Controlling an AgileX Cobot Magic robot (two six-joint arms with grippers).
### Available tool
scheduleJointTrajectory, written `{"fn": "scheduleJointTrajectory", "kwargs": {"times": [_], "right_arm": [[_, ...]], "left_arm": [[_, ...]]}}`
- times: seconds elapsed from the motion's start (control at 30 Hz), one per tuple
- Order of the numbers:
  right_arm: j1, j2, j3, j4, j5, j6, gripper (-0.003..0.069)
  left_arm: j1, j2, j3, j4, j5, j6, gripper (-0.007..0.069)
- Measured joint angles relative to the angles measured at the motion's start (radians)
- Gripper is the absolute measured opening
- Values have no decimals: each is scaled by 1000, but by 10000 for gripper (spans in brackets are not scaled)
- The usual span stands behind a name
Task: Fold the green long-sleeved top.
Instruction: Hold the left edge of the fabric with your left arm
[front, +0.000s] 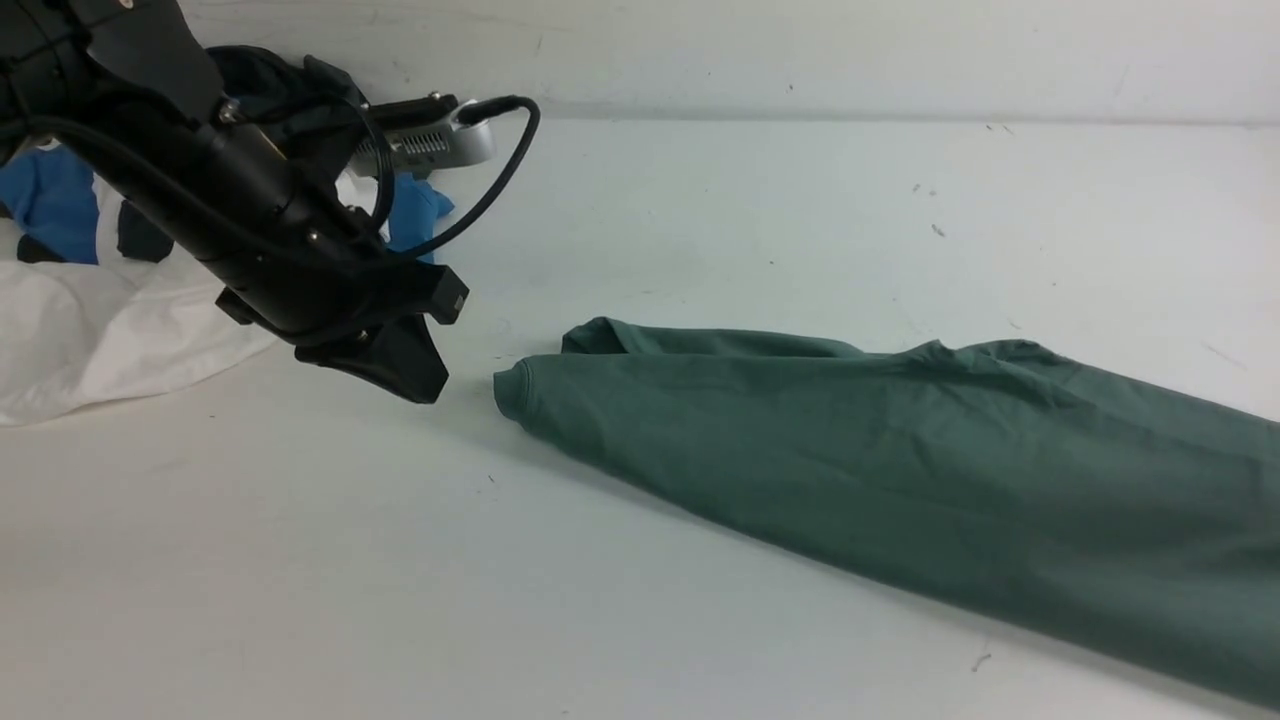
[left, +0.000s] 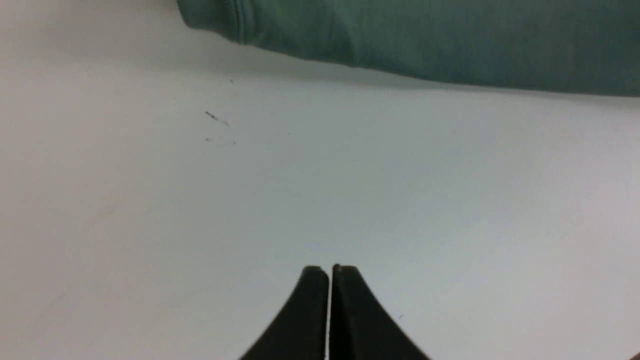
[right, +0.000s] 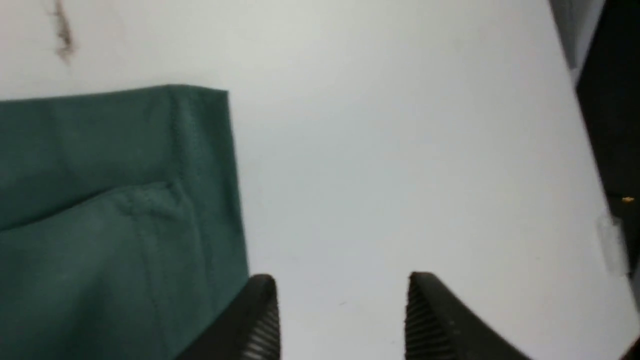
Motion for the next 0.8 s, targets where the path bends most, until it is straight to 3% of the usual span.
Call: {"fn": "scheduleJointTrajectory", "kwargs": {"times": [0.07, 0.13, 0.17, 0.33, 0.37, 0.57, 0.8], "right_arm": [[-51, -21, -6, 127, 11, -75, 107], [-81, -30, -7, 209, 18, -106, 50], [-133, -44, -8, 306, 24, -141, 9], [-190, -57, -8, 479, 30, -215, -13], [-190, -57, -8, 483, 30, -215, -13], [-153, -57, -8, 545, 30, -239, -13], [-122, -57, -8, 544, 30, -239, -13]], "left_arm": [[0, 0, 0, 0, -2, -2, 10], [0, 1, 0, 0, -9, -3, 24], [0, 5, 0, -1, -31, -5, 50], [0, 86, 0, -9, -120, -20, 179], [0, 92, 0, -10, -125, -20, 185], [0, 269, 0, -95, -252, -18, 398], [0, 344, 0, -284, -421, 162, 494]]}}
